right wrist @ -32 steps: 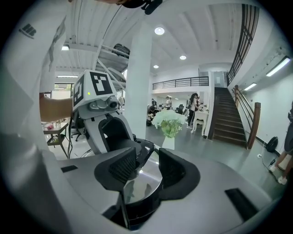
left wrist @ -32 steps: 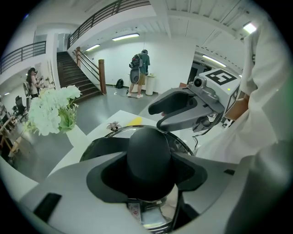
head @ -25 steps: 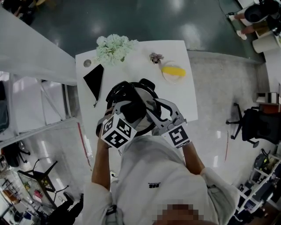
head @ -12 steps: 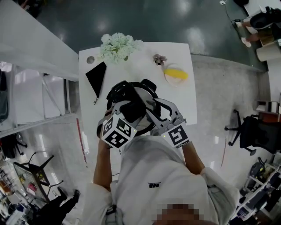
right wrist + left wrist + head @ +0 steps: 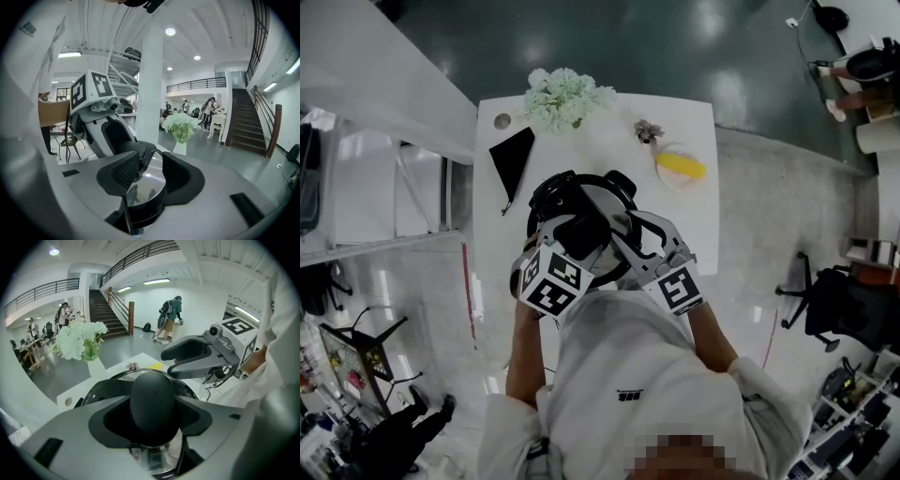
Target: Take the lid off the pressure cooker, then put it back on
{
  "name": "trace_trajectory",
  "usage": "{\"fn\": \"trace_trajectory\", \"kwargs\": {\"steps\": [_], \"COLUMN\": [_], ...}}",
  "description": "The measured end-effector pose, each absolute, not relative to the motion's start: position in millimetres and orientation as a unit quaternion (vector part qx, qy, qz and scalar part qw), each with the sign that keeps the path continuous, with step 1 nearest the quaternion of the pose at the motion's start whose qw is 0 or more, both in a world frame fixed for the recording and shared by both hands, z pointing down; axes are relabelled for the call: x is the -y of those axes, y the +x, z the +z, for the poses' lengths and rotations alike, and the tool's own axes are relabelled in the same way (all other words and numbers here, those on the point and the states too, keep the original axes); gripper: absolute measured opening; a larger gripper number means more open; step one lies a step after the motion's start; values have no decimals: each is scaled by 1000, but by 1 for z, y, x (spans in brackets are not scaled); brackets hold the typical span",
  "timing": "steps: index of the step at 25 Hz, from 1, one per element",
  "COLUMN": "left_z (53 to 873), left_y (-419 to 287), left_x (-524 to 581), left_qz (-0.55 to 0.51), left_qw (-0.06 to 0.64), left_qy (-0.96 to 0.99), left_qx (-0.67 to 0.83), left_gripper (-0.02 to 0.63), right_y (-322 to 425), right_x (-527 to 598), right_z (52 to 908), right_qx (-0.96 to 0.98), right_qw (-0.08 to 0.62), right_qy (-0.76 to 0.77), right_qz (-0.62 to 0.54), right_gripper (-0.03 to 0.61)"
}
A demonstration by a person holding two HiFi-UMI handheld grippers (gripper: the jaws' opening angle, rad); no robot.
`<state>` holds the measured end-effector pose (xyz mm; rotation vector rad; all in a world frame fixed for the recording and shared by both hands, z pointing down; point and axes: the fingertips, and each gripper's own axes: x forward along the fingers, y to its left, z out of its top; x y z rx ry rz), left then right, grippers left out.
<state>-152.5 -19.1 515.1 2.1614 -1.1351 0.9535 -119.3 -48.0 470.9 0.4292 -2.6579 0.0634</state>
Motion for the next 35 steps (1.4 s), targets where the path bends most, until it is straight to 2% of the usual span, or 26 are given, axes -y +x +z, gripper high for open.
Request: {"fn": "trace_trajectory", "kwargs": {"steps": [14, 22, 28, 35], "left_z": [519, 524, 518, 472], "left_y": [-158, -164, -164, -168], "left_x": [23, 29, 27, 24], "left_qz": [319, 290, 257, 188], "left_qw": [295, 286, 248, 160], "left_qy": [749, 742, 753, 782], "left_qx": [501, 533, 552, 572], "left_gripper": [290, 299, 319, 319], "right_y": [-120, -124, -121, -122], "right_x": [49, 52, 48, 45], "right_z": [476, 483, 477, 458], "right_qx": [967, 970, 969, 968], "right_qw": [214, 200, 193, 157], "right_qy": [133, 137, 153, 197], "right_qz": [23, 22, 31, 10], "right_gripper": [158, 158, 158, 130]}}
